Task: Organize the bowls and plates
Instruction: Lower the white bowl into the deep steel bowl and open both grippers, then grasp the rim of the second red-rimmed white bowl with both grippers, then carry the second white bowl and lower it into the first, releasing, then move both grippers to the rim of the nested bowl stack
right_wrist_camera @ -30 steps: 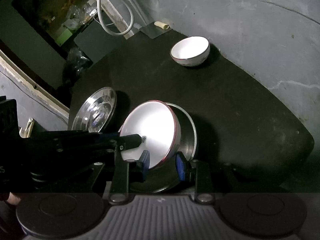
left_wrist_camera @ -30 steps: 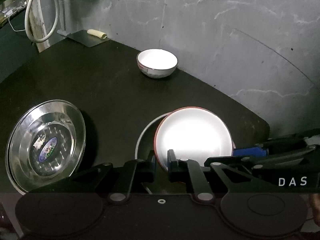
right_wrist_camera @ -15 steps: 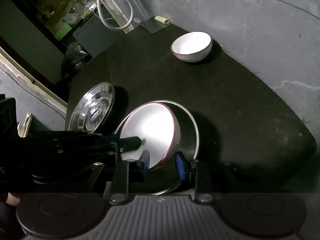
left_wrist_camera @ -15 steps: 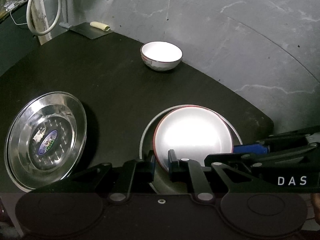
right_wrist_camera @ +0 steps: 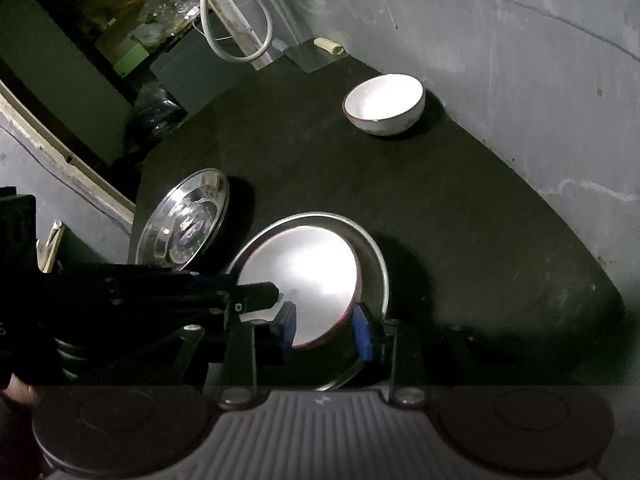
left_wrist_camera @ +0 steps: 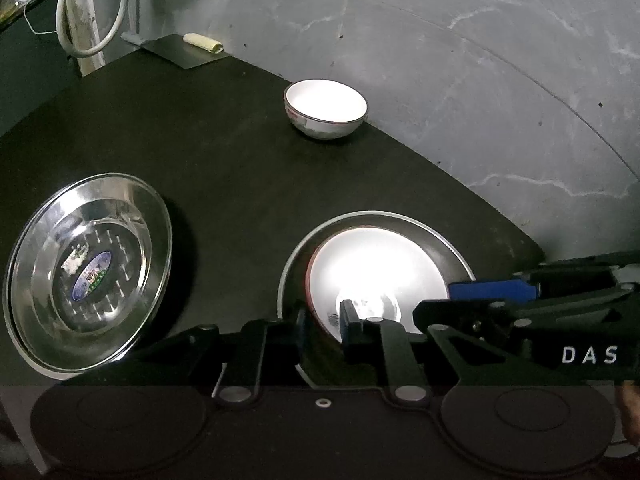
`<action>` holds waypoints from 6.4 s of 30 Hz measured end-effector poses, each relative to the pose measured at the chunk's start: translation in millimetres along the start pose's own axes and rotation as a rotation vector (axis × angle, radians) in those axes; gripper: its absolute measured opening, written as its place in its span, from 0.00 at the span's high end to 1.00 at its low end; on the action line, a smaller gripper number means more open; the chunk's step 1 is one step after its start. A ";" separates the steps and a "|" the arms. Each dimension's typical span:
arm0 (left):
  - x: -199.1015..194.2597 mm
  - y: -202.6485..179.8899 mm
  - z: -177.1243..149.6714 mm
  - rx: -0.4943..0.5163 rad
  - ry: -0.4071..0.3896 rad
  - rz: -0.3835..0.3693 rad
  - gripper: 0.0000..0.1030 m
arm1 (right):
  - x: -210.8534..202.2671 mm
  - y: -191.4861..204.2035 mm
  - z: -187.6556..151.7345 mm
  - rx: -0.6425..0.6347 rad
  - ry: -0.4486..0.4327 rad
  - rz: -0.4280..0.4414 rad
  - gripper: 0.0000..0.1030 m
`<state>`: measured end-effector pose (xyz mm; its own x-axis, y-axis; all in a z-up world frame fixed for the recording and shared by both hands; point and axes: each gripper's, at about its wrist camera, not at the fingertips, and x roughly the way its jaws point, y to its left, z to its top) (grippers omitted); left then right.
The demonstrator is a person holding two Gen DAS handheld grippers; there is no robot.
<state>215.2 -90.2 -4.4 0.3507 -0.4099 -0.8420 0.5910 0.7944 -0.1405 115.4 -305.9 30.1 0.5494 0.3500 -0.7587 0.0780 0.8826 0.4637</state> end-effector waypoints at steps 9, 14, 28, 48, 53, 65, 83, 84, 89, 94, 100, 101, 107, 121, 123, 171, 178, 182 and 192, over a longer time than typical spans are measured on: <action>-18.9 8.1 11.6 -0.114 -0.050 -0.063 0.51 | -22.0 0.4 16.3 -0.102 -0.083 -0.001 0.32; -21.0 16.2 37.6 -0.143 -0.125 0.042 0.15 | -19.3 -13.7 34.1 -0.074 -0.152 0.006 0.11; 59.7 71.4 140.0 -0.295 -0.095 0.139 0.01 | 50.4 -51.3 88.5 0.155 -0.204 -0.145 0.00; 123.9 56.4 181.1 -0.189 0.001 0.090 0.20 | 101.4 -55.8 126.6 0.166 -0.229 -0.160 0.27; 126.3 56.8 181.4 -0.189 0.013 0.054 0.53 | 103.8 -54.4 130.1 0.155 -0.224 -0.166 0.44; 116.1 53.3 159.7 -0.185 -0.004 -0.041 0.90 | 99.3 -60.2 126.3 0.129 -0.177 -0.053 0.62; 9.0 37.5 97.1 -0.209 -0.167 -0.055 0.90 | 16.2 -16.3 75.5 -0.033 -0.245 0.074 0.62; 4.2 36.0 91.8 -0.211 -0.171 -0.059 0.90 | 11.8 -13.4 71.7 -0.045 -0.241 0.074 0.62; -15.3 28.6 63.0 -0.223 -0.164 -0.075 0.90 | -7.0 -0.7 49.1 -0.082 -0.203 0.060 0.62; -24.4 17.8 37.1 -0.232 -0.159 -0.089 0.90 | -20.4 9.1 27.9 -0.120 -0.148 0.021 0.62; -23.0 4.3 10.5 -0.217 -0.098 -0.085 0.87 | -22.9 23.8 7.3 -0.178 -0.061 -0.072 0.62; -22.4 3.9 5.9 -0.220 -0.086 -0.082 0.87 | -22.0 25.0 5.0 -0.187 -0.050 -0.076 0.62; -21.1 2.7 -9.1 -0.225 -0.032 -0.053 0.85 | -19.2 35.7 -0.9 -0.240 -0.005 -0.082 0.62; -19.6 3.3 -2.8 -0.203 0.004 0.009 0.85 | -1.4 41.3 11.3 -0.280 0.037 -0.100 0.63; -19.0 3.7 -2.7 -0.206 0.011 0.012 0.84 | -0.9 41.6 12.1 -0.284 0.039 -0.100 0.63; -32.1 37.1 -29.2 -0.357 0.021 0.245 0.01 | -19.6 -10.8 17.7 -0.116 0.025 -0.326 0.00; -22.3 28.9 -26.5 -0.315 0.044 0.260 0.01 | -11.1 -12.6 18.2 -0.126 0.073 -0.329 0.00; -19.3 27.6 -25.4 -0.305 0.053 0.262 0.01 | -8.1 -11.4 18.7 -0.137 0.083 -0.324 0.00; -14.8 27.6 -24.5 -0.300 0.063 0.253 0.01 | -0.2 -9.2 20.2 -0.150 0.109 -0.327 0.00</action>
<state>208.4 -51.2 -8.5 0.4076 -0.1632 -0.8985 0.2501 0.9662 -0.0621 131.4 -320.5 35.3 0.4235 0.0663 -0.9035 0.1071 0.9867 0.1226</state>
